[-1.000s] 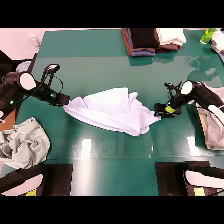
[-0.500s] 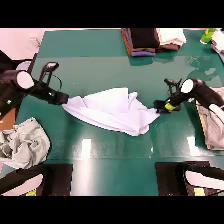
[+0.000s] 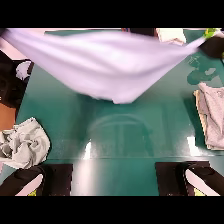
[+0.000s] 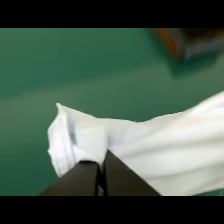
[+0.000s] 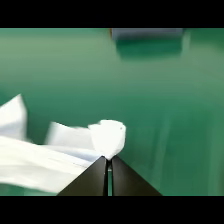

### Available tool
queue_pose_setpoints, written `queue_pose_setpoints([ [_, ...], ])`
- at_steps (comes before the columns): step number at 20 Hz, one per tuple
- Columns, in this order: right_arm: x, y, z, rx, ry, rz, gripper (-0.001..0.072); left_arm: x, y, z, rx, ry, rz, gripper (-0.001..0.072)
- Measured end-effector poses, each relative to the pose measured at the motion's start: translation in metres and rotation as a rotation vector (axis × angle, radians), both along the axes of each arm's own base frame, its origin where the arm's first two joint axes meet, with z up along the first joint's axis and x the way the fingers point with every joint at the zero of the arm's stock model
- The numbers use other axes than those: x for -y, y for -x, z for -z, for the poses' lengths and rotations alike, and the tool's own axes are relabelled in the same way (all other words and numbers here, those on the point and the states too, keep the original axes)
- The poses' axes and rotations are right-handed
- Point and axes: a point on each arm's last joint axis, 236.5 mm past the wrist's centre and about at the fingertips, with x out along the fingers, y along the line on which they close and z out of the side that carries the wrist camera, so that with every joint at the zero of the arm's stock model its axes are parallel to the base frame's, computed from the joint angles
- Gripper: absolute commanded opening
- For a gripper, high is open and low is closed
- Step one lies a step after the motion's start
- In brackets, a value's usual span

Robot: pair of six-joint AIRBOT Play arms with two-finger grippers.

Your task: Fold the shirts.

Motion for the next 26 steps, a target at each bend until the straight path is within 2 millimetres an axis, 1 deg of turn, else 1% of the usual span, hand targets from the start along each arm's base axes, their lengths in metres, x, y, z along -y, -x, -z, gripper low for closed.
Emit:
queue_pose_setpoints([
  [1,0.004,0.014,-0.033,0.083,0.007,0.009,0.0018,-0.003,0.017,-0.033,0.081,0.018,-0.002,0.0023],
  [3,0.011,0.042,-0.085,0.214,0.016,0.029,0.0017,-0.009,0.048,-0.084,0.214,0.049,-0.003,0.0022],
  [4,0.014,0.055,-0.107,0.269,0.020,0.040,0.0017,-0.011,0.061,-0.105,0.275,0.063,-0.004,0.0023],
  [5,0.017,0.066,-0.123,0.311,0.025,0.050,0.0017,-0.013,0.073,-0.124,0.333,0.077,-0.004,0.0023],
  [7,0.023,0.083,-0.146,0.370,0.036,0.076,0.0017,-0.015,0.087,-0.144,0.396,0.093,-0.002,0.0022],
  [8,0.027,0.088,-0.154,0.390,0.043,0.090,0.0018,-0.016,0.089,-0.148,0.408,0.097,-0.001,0.0022],
  [9,0.030,0.091,-0.160,0.399,0.049,0.103,0.0017,-0.015,0.087,-0.147,0.407,0.098,-0.001,0.0023],
  [10,0.034,0.091,-0.163,0.400,0.056,0.114,0.0017,-0.014,0.080,-0.143,0.392,0.095,0.000,0.0023],
  [11,0.037,0.088,-0.164,0.390,0.062,0.124,0.0017,-0.012,0.069,-0.134,0.360,0.090,-0.001,0.0023],
  [13,0.043,0.073,-0.153,0.329,0.070,0.132,0.0017,-0.005,0.035,-0.099,0.243,0.065,-0.001,0.0023],
  [14,0.046,0.059,-0.141,0.281,0.069,0.130,0.0017,-0.002,0.013,-0.074,0.162,0.048,-0.002,0.0023],
  [15,0.048,0.045,-0.124,0.224,0.067,0.125,0.0017,0.002,-0.008,-0.046,0.073,0.029,-0.003,0.0023],
  [16,0.048,0.026,-0.101,0.152,0.066,0.116,0.0017,0.006,-0.030,-0.013,-0.024,0.008,-0.003,0.0024],
  [17,0.049,0.008,-0.075,0.075,0.067,0.108,0.0017,0.009,-0.053,0.025,-0.130,-0.014,-0.005,0.0024],
  [18,0.048,-0.010,-0.042,-0.014,0.076,0.099,0.0017,0.013,-0.073,0.062,-0.228,-0.034,-0.005,0.0024],
  [19,0.048,-0.027,-0.011,-0.095,0.090,0.093,0.0017,0.016,-0.093,0.103,-0.329,-0.054,-0.006,0.0024],
  [20,0.048,-0.044,0.026,-0.186,0.111,0.088,0.0017,0.019,-0.110,0.144,-0.425,-0.072,-0.007,0.0024],
  [22,0.045,-0.073,0.093,-0.326,0.148,0.073,0.0017,0.023,-0.138,0.217,-0.576,-0.103,-0.007,0.0024],
  [24,0.038,-0.096,0.150,-0.429,0.171,0.056,0.0018,0.026,-0.157,0.277,-0.687,-0.124,-0.009,0.0024],
  [26,0.031,-0.112,0.193,-0.497,0.184,0.042,0.0020,0.028,-0.168,0.318,-0.753,-0.137,-0.009,0.0025],
])
